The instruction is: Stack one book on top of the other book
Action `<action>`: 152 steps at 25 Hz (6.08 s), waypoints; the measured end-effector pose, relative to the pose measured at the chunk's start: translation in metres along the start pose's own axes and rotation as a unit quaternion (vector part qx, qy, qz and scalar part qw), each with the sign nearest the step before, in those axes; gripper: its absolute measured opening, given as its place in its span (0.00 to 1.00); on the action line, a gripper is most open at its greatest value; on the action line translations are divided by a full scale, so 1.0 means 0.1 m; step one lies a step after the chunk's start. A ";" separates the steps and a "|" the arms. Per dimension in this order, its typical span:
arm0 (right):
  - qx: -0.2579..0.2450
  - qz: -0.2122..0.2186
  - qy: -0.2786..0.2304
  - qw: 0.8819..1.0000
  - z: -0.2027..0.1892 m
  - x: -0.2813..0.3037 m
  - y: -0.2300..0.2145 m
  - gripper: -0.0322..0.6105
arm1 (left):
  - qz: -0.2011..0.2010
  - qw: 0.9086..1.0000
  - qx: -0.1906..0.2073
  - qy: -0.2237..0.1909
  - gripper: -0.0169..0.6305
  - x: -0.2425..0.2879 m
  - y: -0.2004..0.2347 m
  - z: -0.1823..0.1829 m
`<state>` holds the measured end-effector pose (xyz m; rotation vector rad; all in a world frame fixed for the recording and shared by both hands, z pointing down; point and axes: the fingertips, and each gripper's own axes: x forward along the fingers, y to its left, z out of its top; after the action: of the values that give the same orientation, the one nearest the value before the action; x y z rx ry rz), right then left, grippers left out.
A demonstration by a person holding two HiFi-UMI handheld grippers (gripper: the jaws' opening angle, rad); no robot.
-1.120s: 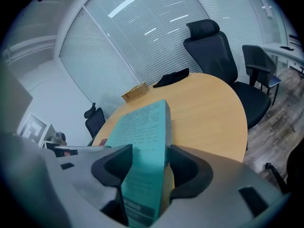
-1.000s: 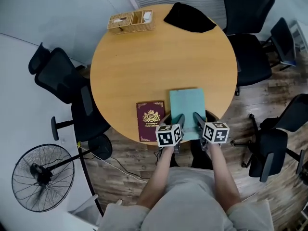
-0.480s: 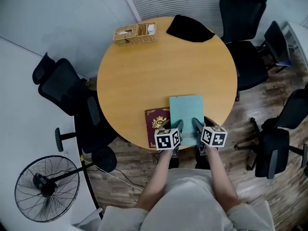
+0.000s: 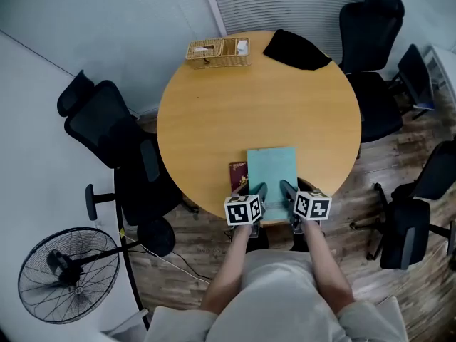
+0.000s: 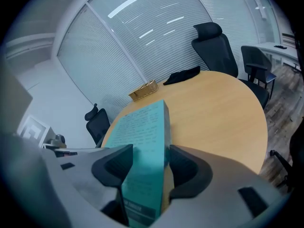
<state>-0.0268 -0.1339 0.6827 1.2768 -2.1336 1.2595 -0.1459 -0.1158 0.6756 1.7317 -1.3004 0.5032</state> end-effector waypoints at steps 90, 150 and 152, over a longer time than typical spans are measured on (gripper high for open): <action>-0.054 0.023 -0.091 0.994 -0.13 0.01 0.64 0.43 | -0.057 0.992 0.081 -0.074 0.35 -0.71 0.97 0.01; -0.106 0.057 -0.084 0.989 -0.24 -0.08 0.87 0.08 | -0.104 0.973 0.108 -0.176 0.08 -1.09 0.77 0.29; -0.110 0.056 -0.082 0.989 -0.23 -0.07 0.88 0.08 | -0.101 0.973 0.109 -0.177 0.08 -1.09 0.79 0.31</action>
<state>-0.0997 -0.0943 0.6458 1.2178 -2.4117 0.9547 -0.2633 -0.0862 0.6097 2.1858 -1.3284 0.2306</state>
